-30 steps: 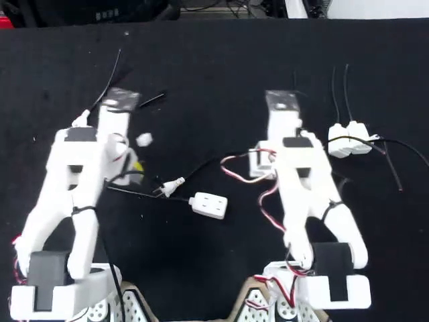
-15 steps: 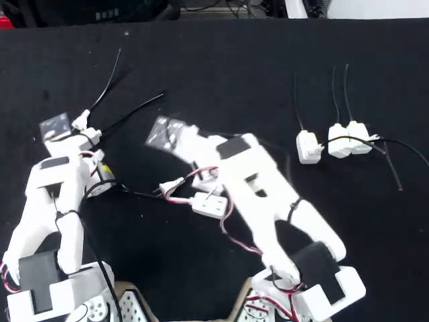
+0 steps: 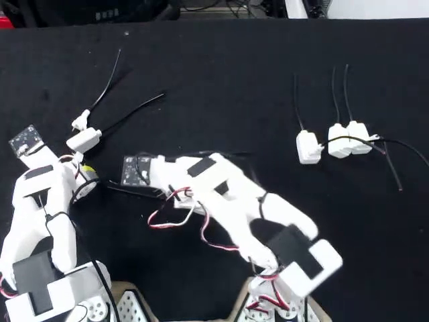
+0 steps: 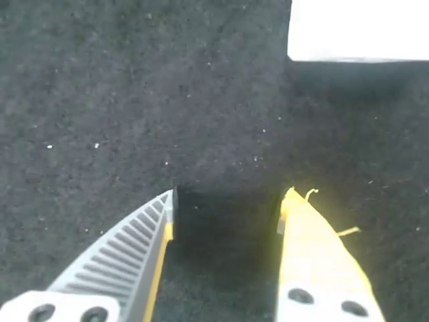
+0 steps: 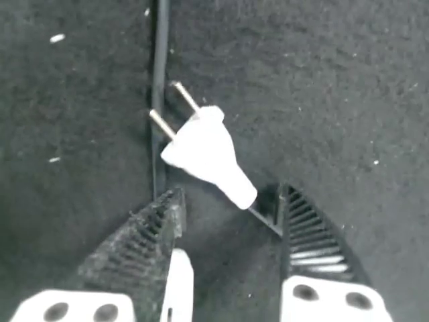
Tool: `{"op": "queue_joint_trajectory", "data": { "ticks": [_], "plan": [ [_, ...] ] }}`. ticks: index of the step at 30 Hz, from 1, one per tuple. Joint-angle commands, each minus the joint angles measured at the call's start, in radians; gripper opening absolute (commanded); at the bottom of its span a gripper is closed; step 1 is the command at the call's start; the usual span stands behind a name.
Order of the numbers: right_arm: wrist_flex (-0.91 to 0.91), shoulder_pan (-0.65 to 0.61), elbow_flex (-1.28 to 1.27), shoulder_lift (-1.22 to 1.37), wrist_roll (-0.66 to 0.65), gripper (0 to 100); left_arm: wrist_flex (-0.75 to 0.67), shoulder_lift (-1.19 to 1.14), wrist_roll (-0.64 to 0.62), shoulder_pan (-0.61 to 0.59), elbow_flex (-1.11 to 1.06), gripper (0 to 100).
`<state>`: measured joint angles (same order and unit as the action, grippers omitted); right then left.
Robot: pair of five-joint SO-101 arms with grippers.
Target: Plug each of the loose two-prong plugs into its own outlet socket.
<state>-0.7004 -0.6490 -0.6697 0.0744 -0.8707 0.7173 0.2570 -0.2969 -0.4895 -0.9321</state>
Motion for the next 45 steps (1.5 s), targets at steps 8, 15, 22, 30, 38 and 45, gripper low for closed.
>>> {"op": "queue_joint_trajectory", "data": {
  "ticks": [8,15,22,30,38,45],
  "plan": [
    [0.02,-0.034,0.105,0.027,-0.014,21.1,-0.009,0.026,-0.012,-0.018,0.012,25],
    [0.048,-0.061,0.102,0.027,-0.014,19.9,-0.009,0.026,-0.012,-0.018,0.012,25],
    [0.127,-0.038,0.099,0.084,-0.005,6.1,-0.009,0.026,-0.012,-0.013,0.012,25],
    [-0.091,0.14,0.202,-0.159,0.199,1.1,-0.009,0.026,-0.011,-0.013,0.012,25],
    [-0.62,0.267,0.277,-0.475,0.275,1.1,-0.006,0.034,-0.008,-0.01,0.01,25],
    [-0.342,0.195,-0.11,-0.717,0.431,1.1,0.043,0.114,0.054,0.091,-0.019,25]
  ]
}}
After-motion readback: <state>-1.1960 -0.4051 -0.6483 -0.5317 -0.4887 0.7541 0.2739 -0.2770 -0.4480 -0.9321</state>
